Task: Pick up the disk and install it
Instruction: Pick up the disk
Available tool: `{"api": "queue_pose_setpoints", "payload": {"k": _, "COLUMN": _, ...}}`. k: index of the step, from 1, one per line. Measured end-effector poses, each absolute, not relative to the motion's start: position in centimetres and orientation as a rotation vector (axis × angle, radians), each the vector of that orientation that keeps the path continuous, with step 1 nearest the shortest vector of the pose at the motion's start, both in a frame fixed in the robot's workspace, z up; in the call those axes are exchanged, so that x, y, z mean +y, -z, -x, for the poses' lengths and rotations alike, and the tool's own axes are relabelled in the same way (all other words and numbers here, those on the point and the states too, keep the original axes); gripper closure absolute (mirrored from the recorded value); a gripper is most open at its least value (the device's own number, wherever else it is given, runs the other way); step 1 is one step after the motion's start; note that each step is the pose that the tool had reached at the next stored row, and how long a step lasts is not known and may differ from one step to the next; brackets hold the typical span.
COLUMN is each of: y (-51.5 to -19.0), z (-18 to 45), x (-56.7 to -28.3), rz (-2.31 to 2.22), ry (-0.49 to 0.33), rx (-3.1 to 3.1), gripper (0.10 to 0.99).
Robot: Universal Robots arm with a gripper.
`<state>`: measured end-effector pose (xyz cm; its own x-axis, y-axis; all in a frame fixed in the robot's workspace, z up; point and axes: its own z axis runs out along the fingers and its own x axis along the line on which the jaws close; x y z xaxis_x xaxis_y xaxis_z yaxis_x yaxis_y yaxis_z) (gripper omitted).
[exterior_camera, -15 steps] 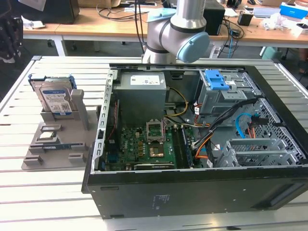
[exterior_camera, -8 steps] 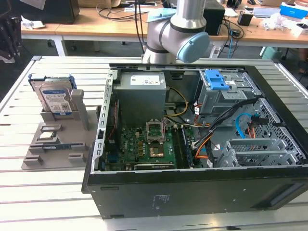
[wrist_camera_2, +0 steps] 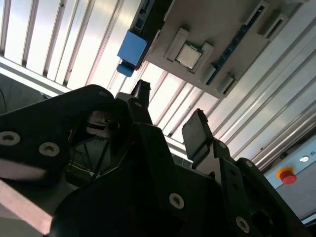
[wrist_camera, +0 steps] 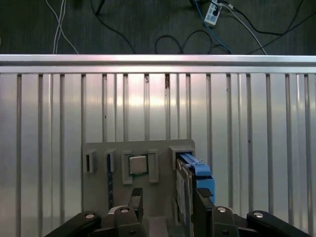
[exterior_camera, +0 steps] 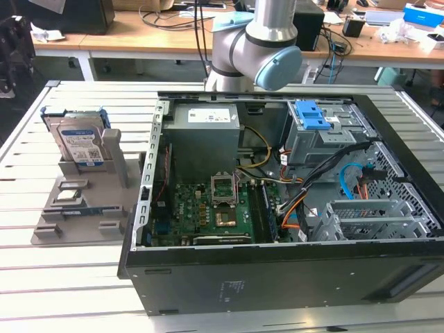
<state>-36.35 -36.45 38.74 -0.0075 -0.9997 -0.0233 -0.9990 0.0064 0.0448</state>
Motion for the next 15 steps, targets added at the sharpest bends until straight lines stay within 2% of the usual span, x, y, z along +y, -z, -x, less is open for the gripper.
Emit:
{"api": "queue_pose_setpoints", "payload": {"k": 1, "y": -38.7, "z": 36.4, "x": -36.4, "rz": -2.204, "ry": 0.075, "rx": -2.216, "gripper": 0.545}}
{"api": "queue_pose_setpoints", "payload": {"k": 6, "y": -38.7, "z": 36.2, "x": -36.1, "rz": -2.204, "ry": 0.075, "rx": -2.216, "gripper": 0.545}}
{"api": "queue_pose_setpoints", "payload": {"k": 15, "y": -38.6, "z": 35.6, "x": -33.9, "rz": -2.204, "ry": 0.075, "rx": -2.216, "gripper": 0.545}}
